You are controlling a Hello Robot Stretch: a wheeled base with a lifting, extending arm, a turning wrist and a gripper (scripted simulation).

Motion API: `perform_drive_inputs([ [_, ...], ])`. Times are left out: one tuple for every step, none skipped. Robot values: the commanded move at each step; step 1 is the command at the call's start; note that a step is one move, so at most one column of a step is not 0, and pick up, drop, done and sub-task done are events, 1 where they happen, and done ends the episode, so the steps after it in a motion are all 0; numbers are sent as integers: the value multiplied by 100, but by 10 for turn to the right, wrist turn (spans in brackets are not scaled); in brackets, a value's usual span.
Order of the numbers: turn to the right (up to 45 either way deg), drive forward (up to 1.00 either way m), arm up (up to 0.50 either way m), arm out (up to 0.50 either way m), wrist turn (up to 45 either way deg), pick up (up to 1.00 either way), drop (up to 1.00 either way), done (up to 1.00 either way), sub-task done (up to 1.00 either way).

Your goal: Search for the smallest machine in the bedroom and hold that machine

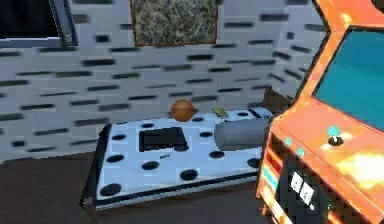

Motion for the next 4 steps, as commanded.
perform_drive_inputs([
  [-120, 0, 0, 0, 0, 0, 0, 0, 0],
  [0, 45, 0, 0, 0, 0, 0, 0, 0],
  [-450, 0, 0, 0, 0, 0, 0, 0, 0],
  [-390, 0, 0, 0, 0, 0, 0, 0, 0],
])
